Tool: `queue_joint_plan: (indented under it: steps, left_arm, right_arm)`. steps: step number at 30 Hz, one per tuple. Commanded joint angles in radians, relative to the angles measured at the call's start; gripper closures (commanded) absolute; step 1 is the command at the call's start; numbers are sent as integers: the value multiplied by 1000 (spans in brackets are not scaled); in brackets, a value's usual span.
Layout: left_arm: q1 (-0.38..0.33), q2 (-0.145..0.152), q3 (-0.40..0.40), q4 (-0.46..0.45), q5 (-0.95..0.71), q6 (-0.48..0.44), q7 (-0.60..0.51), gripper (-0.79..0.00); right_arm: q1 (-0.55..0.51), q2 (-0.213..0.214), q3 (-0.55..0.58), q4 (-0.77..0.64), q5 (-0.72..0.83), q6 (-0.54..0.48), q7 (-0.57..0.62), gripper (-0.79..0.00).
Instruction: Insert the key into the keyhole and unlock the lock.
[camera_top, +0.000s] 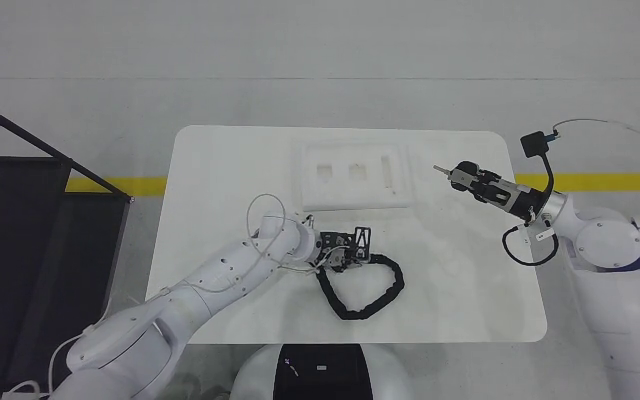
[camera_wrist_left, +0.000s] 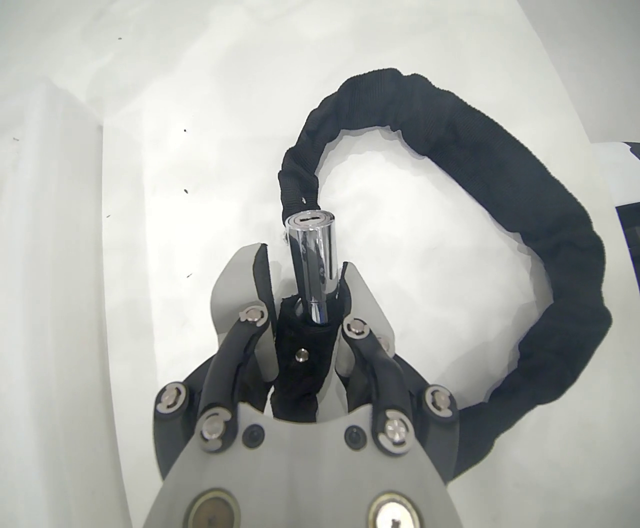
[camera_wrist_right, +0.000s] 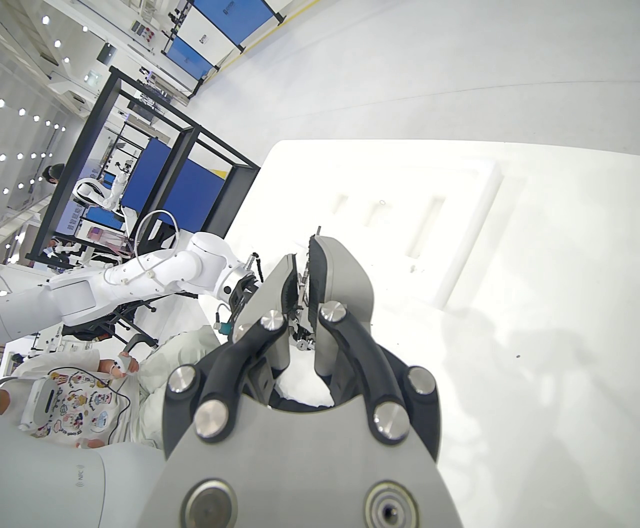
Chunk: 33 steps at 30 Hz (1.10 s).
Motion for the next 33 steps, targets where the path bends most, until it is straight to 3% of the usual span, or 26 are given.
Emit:
queue_joint_plan:
  steps: [1,7,14,22,33]
  left_arm:
    - [-3,-6,-2,6,-3,-2,3,0]
    - [-13,-16,-14,17,-10,-22,52,0]
    - [-34,-6,-32,13,70,-41,254,0]
    - [-39,30,-83,-37,167,-18,456,0]
    - [6,89,-189,-217,210,-36,536,0]
  right_arm:
    - [0,0,0,0,0,0,0,0]
    - [0,0,0,0,0,0,0,0]
    - [-9,5,-17,-61,-86,33,34,0]
    - [-14,20,-20,-189,-167,94,163,0]
    - [-87,42,68,-395,-150,106,239,0]
